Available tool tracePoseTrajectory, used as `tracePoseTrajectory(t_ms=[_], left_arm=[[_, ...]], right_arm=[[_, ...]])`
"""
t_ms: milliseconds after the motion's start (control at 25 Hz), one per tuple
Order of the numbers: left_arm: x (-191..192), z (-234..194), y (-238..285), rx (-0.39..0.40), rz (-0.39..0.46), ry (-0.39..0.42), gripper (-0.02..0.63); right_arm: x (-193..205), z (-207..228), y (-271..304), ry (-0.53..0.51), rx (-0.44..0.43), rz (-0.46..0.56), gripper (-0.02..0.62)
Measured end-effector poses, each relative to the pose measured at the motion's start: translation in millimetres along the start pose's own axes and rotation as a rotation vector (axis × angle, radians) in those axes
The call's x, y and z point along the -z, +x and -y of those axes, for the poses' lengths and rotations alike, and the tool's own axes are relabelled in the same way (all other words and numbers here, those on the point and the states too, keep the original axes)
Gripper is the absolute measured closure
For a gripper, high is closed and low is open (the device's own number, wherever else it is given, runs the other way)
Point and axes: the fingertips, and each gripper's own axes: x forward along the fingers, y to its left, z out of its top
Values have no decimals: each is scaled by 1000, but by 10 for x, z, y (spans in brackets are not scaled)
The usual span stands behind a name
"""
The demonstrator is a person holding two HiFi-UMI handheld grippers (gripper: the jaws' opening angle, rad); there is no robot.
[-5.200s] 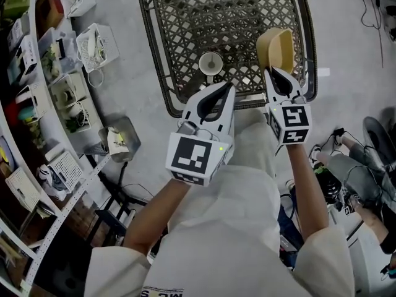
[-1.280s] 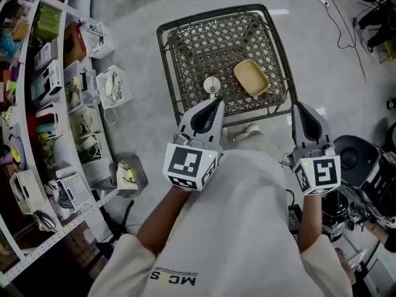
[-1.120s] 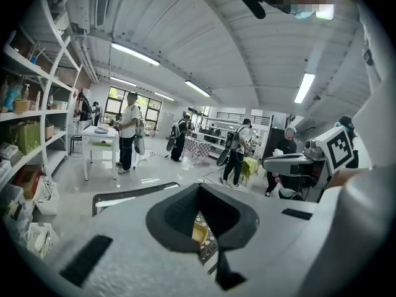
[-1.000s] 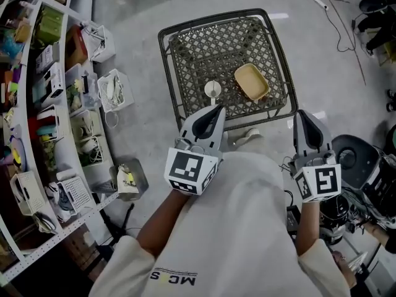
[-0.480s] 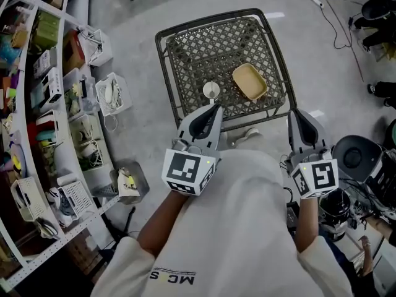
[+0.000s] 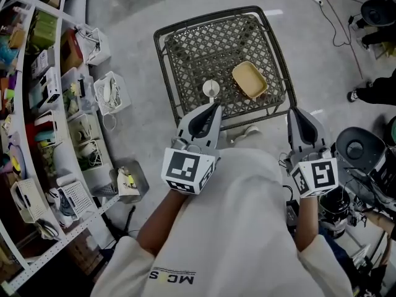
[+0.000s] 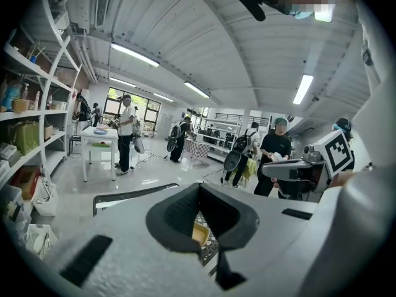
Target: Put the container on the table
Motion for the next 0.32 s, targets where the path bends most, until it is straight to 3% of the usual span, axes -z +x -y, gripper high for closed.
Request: tracePoseTrajectory(t_ms=[320], left_arm=[[58,6,-24,4,-2,-6,583]], right_arm=[[54,-34,-14,-11,0,-5,577]])
